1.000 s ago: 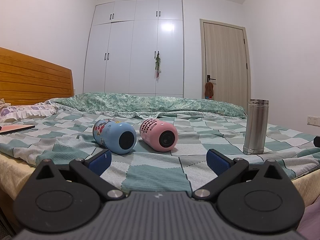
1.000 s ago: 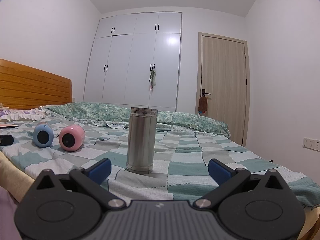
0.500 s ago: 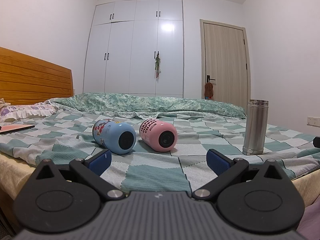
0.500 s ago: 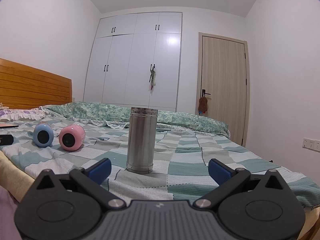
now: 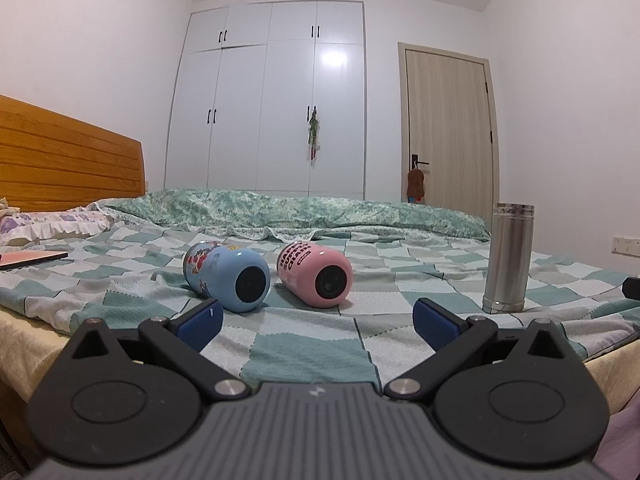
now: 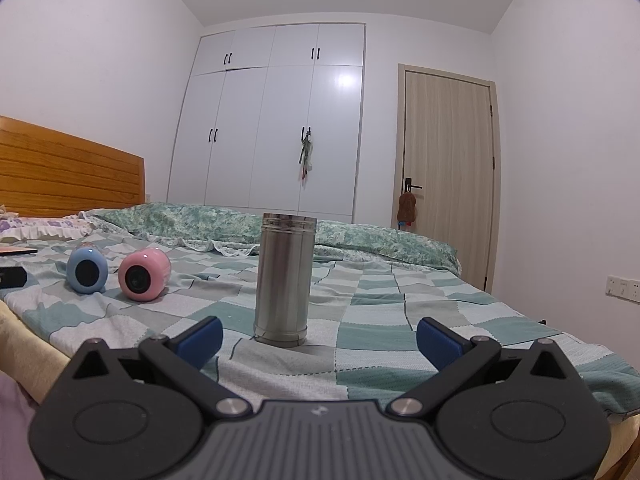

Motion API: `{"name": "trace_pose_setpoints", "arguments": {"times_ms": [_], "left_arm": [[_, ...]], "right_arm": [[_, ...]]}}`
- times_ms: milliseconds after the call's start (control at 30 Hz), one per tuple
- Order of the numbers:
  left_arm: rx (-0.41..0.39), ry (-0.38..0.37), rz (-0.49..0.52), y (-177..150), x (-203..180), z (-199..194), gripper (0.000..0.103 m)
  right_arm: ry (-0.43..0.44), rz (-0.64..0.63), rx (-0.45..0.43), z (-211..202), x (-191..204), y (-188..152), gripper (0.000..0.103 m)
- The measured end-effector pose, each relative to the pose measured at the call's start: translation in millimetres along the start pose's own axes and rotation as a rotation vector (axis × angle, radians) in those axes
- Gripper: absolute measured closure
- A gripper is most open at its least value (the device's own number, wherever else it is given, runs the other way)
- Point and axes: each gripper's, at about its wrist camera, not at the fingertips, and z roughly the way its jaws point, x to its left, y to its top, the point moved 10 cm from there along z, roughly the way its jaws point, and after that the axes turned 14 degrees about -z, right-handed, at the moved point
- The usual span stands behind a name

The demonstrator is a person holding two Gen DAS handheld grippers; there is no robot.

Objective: Flip cup upright

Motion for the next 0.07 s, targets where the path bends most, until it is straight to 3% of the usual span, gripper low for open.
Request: {"name": "trace_pose_setpoints", "arguments": {"times_ms": [67], "left_arm": [[0.002,0.003,0.0,0.4,0.2,0.8,0.0]], "right_arm": [[0.0,0.0,0.0,0.0,0.1,0.0,0.0]]}}
